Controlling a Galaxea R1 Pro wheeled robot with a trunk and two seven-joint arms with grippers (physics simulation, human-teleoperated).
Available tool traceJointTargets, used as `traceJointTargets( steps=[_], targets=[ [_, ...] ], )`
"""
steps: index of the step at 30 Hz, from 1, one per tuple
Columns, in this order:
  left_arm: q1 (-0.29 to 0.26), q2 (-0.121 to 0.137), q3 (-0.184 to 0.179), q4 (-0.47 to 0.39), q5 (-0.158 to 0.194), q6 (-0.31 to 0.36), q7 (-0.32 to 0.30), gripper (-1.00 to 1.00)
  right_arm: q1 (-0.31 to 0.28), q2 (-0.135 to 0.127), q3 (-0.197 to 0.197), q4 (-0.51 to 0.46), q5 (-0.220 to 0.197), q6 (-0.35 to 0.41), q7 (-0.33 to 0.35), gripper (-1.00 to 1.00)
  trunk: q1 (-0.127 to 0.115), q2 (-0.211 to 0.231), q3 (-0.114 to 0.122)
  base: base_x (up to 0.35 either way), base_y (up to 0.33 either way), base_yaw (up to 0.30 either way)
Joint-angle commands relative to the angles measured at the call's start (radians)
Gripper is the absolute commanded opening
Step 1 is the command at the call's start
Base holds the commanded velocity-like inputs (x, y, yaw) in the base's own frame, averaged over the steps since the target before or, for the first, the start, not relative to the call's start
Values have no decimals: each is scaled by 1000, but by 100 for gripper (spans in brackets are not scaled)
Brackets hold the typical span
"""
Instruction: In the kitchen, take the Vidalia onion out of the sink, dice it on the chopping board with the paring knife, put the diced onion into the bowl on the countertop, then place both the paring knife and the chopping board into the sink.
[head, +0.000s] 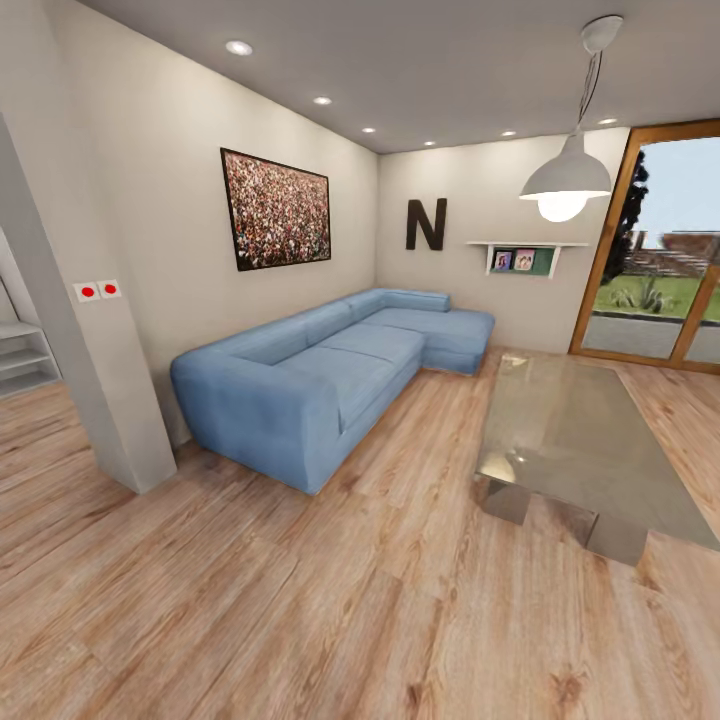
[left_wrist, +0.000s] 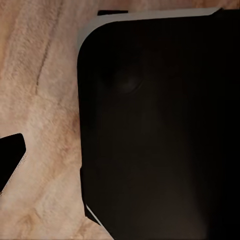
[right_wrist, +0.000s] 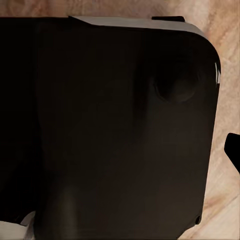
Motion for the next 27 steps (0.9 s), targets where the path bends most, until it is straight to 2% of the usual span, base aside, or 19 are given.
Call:
traceJointTargets(
  steps=[1, 10, 22, 27],
  targets=[
    [1, 1, 0, -8, 1, 0, 1, 100, 0, 0, 0, -6, -1, -2, 0, 100, 0, 0, -1, 0, 0, 0],
    [1, 7, 2, -56, 3, -3, 0, 100, 0, 3, 0, -49, -3, -12, 1, 100, 0, 0, -1, 0, 0, 0],
    [1, -1, 6, -59, 9, -3, 0, 100, 0, -13, 2, -52, 7, -20, -3, 100, 0, 0, -1, 0, 0, 0],
    [1, -1, 7, -62, 9, -4, 0, 100, 0, -13, 1, -61, 8, -62, -5, 100, 0, 0, -1, 0, 0, 0]
  ],
)
